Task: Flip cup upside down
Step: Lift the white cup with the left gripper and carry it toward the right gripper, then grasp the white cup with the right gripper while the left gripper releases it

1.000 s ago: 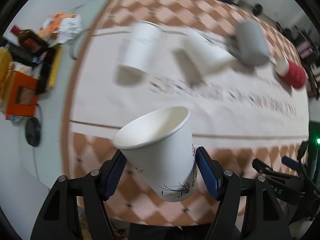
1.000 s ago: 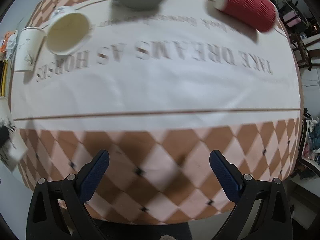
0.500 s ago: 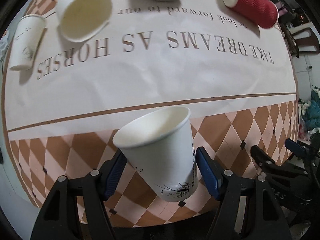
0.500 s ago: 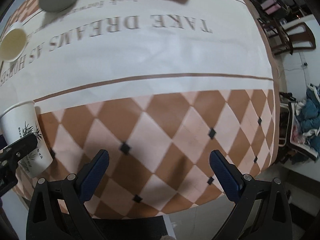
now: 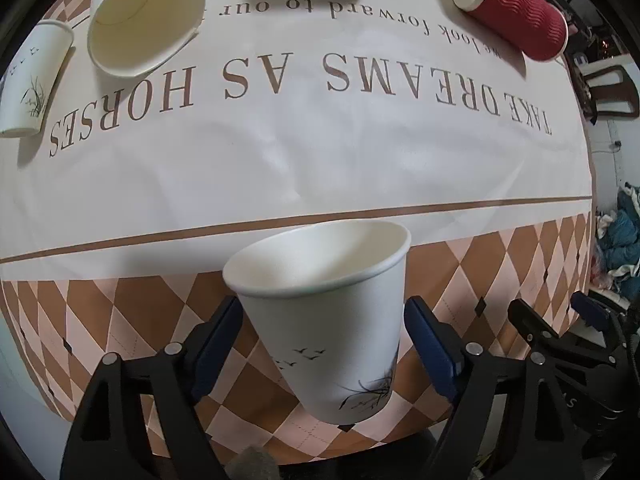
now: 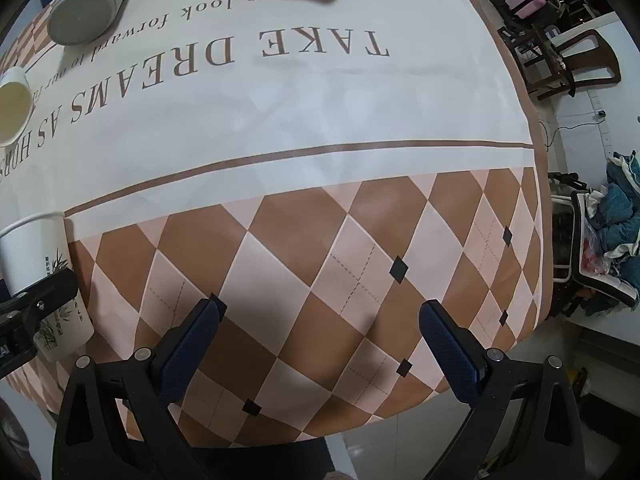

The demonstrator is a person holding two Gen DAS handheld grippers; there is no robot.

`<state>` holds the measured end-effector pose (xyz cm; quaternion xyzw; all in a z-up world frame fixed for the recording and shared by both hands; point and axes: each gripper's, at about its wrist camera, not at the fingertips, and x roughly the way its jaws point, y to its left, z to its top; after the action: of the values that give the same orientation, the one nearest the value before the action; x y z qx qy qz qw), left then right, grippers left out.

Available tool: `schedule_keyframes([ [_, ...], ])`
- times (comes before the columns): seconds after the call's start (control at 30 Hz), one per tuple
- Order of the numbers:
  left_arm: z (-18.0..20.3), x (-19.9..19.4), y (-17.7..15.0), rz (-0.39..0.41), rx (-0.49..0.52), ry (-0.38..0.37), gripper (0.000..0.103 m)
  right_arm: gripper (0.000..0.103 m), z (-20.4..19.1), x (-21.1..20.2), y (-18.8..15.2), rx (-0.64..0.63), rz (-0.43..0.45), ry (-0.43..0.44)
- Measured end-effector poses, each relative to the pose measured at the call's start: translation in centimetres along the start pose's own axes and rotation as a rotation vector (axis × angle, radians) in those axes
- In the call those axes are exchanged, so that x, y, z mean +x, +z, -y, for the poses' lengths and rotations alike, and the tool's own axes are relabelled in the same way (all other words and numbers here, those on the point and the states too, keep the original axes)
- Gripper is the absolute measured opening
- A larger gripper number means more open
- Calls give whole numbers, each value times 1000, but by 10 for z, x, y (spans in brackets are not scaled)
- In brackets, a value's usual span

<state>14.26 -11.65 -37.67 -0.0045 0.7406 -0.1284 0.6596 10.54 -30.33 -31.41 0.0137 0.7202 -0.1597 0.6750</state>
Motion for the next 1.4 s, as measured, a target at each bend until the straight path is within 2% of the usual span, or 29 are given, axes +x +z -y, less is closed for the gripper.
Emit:
schedule_keyframes([
  [0.07, 0, 0, -2, 1, -1, -5, 94, 101, -2, 2, 4, 2, 3, 2],
  [0.2, -3, -14, -10, 22, -4, -24, 96, 101, 1, -2, 4, 3, 21, 13],
  [0.3, -17, -43, -15, 48, -25, -57, 99, 101, 6, -13, 2, 8, 49, 38],
  [0.43, -28, -98, -25, 171, -45, -70, 101, 101, 11, -36, -2, -23, 122, 93],
  [0.5, -39, -129, -32, 257, -57, -23, 102, 101, 8, -52, -1, -101, 172, 116],
  [0.57, -53, -154, -45, 350, -76, 94, 102, 101, -6, -71, 0, -253, 226, 92],
  [0.67, -60, -164, -65, 412, -121, 274, 102, 101, -44, -95, -7, -572, 309, 2],
  [0.73, -74, -155, -73, 400, -171, 344, 102, 100, -79, -106, -18, -827, 366, -92],
  [0.77, -86, -145, -79, 362, -204, 360, 102, 97, -96, -108, -26, -950, 394, -147],
  [0.83, -96, -119, -86, 301, -259, 359, 102, 88, -122, -105, -40, -1176, 430, -244],
  [0.9, -107, -92, -94, 241, -319, 355, 102, 83, -148, -95, -60, -1445, 483, -385],
  [0.97, -114, -70, -102, 204, -351, 347, 102, 82, -159, -82, -78, -1661, 537, -510],
  [1.0, -118, -60, -105, 184, -365, 339, 102, 82, -163, -72, -91, -1808, 583, -596],
  [1.03, -118, -52, -105, 174, -374, 326, 102, 82, -164, -65, -99, -1892, 603, -643],
  [1.13, -123, -33, -107, 150, -383, 290, 102, 82, -159, -38, -126, -2259, 664, -827],
  [1.23, -127, -23, -106, 137, -373, 260, 102, 82, -148, -17, -136, -2528, 704, -971],
  [1.33, -134, -17, -103, 132, -364, 228, 102, 81, -146, -4, -136, -2685, 714, -1054],
  [1.4, -139, -13, -102, 127, -361, 219, 102, 79, -147, 0, -135, -2751, 709, -1073],
])
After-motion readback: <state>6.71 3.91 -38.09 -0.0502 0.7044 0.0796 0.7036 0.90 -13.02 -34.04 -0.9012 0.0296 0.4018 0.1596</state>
